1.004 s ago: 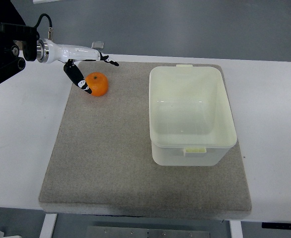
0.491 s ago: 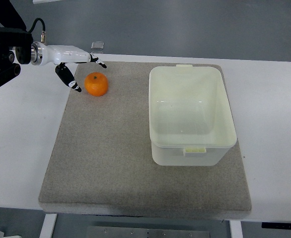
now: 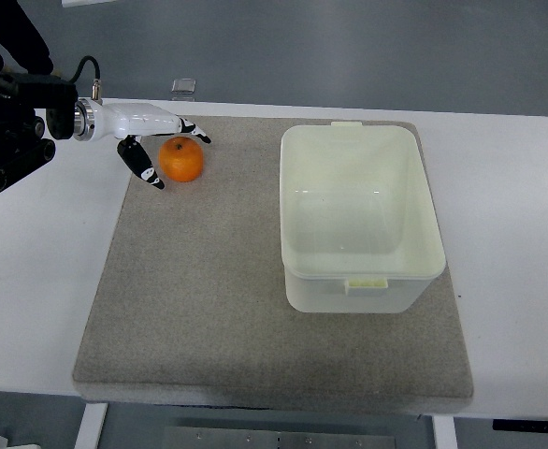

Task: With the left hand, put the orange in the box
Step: 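Lower the left hand around the orange, fingers spread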

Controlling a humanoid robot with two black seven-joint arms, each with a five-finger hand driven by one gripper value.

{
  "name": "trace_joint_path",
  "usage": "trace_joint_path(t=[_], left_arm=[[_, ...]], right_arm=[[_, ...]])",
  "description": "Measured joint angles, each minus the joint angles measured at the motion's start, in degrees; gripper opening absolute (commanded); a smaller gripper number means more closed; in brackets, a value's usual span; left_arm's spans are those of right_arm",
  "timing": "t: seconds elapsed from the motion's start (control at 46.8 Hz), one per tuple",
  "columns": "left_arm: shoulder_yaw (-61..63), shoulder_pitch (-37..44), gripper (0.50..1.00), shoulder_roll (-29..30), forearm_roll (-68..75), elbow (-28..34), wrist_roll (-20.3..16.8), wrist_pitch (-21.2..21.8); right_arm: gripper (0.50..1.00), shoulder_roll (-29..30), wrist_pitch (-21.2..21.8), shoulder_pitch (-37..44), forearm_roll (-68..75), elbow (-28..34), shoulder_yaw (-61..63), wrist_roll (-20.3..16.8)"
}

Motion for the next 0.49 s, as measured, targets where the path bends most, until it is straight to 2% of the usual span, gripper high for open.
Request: trace_joint_path(t=[0.235,0.491], left_arm=[[0.14,1.2,0.924,-2.65,0.2,3.31,0.0,3.12],[0.2,2.5,0.934,-4.09,0.06,4.32,0.06,3.67]], right_arm=[[0.944,0.0,0.0,0.0,0.0,0.01,0.0,0.0],[0.944,0.0,0.0,0.0,0.0,0.0,0.0,0.0]])
